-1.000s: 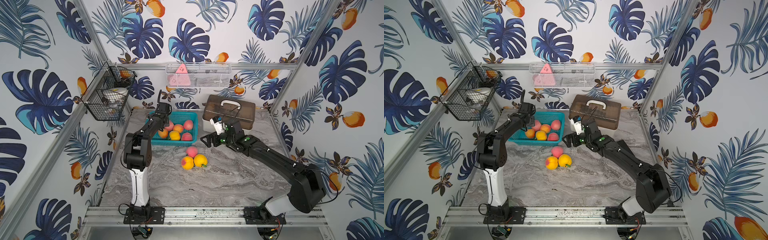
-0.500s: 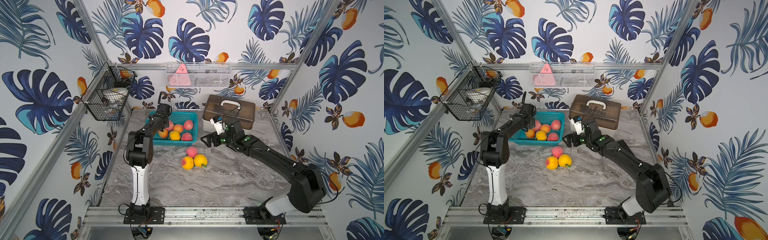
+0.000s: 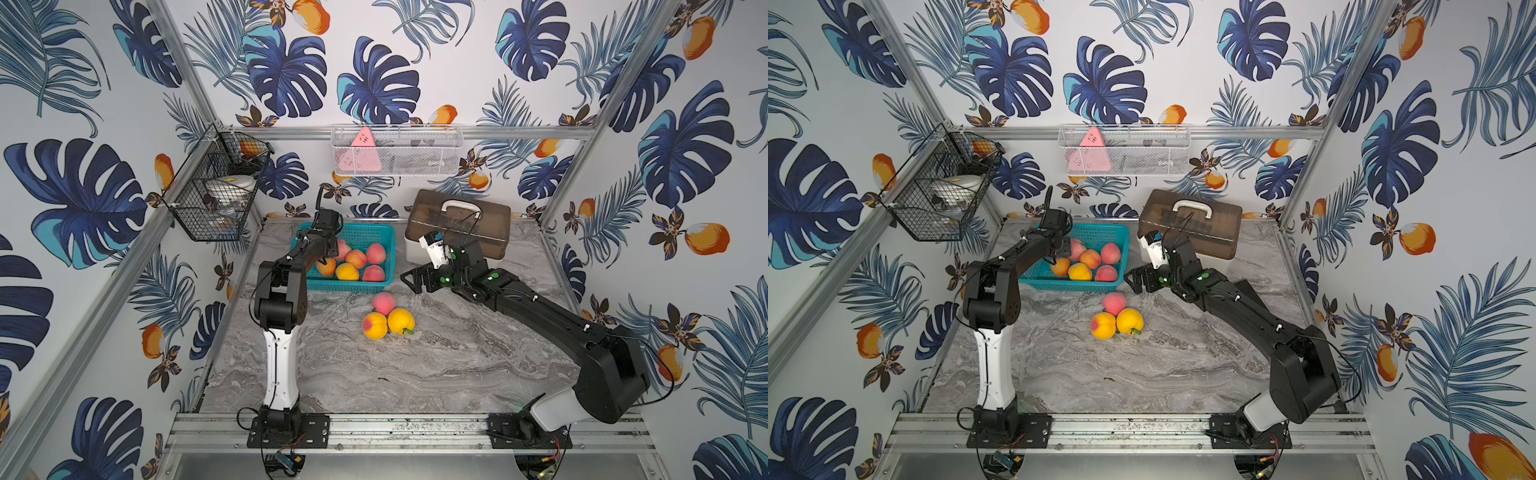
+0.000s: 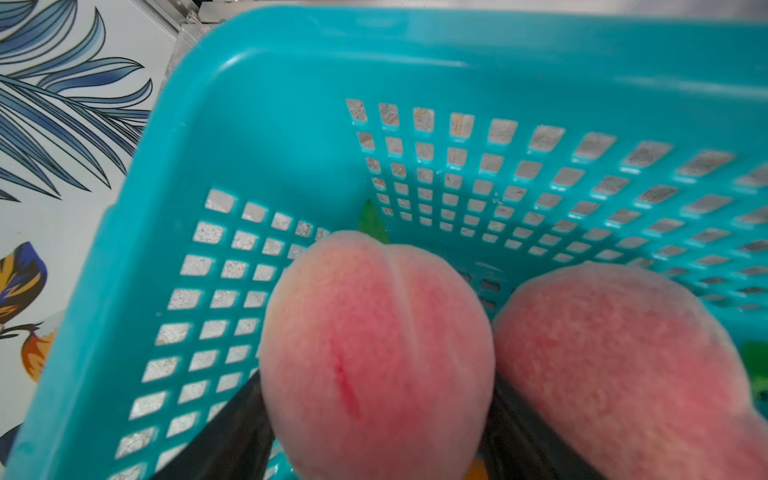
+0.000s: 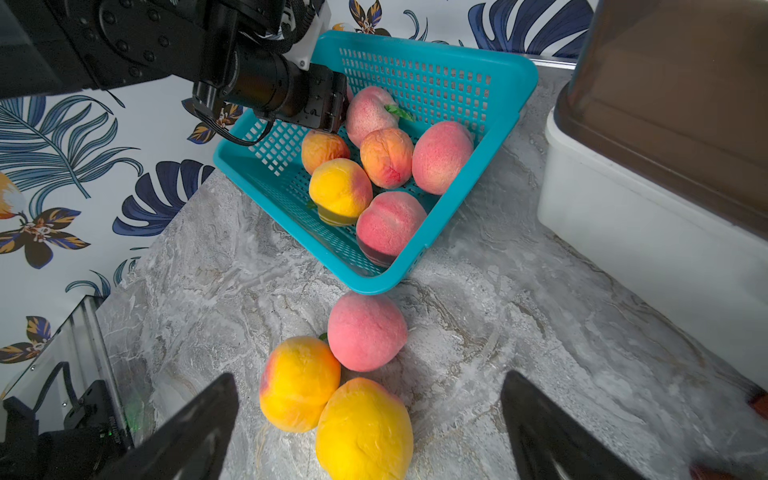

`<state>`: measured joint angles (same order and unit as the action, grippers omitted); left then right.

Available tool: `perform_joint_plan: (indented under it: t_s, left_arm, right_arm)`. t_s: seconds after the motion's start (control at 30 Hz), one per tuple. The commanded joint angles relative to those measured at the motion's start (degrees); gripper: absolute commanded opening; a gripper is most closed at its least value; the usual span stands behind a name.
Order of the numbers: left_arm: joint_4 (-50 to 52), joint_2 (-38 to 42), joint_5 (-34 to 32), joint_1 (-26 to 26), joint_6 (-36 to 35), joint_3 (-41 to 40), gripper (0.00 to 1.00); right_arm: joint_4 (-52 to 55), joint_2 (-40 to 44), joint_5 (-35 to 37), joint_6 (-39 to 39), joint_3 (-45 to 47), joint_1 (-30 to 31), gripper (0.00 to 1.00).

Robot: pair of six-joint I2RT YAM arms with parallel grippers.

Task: Put the peaches into the basket
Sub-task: Place the peach in the basket.

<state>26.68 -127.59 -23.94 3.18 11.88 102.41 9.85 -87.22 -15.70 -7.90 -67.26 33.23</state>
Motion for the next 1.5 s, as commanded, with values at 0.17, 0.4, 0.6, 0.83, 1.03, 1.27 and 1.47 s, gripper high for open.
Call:
perform_joint_plan:
  t_s: [0.17,0.4,0.6,0.83,1.03,1.27,1.47]
  left_arm:
    - [-0.74,0.39,1.17,-0.81,0.34,-0.15,0.82]
    - [-0.58,1.94,0.71,-0.81,-0.54,0.09,0.83]
    - [-0.22,5.14,0.82,-0.73,-0.54,-0.42,0.83]
    - [0.20,9.81,2.29,0.52,0.64,-3.66,0.84]
    - [-0.17,16.01,6.35,3.30,3.69,-9.88,0.87]
    - [1.21,23.53,8.63,8.70,5.08,-15.69,0.95]
    - [2.25,30.68,11.08,12.72,6.34,-21.26,0.97]
  right_arm:
    - [-0.37,0.01,-0.48,0.08,-0.33,-0.01,1.00]
    - [0.03,0.47,-0.07,0.25,-0.15,-0.01,1.00]
    - [0.74,1.07,0.54,0.08,0.44,-0.01,1.00]
    - [2.26,2.35,0.19,-0.70,1.75,-0.01,1.00]
    - [4.04,5.13,-0.02,-2.31,5.74,0.00,1.00]
    - [5.68,9.35,3.09,-4.06,9.50,2.48,1.00]
    - [4.55,11.41,6.03,-5.85,12.85,6.86,1.00]
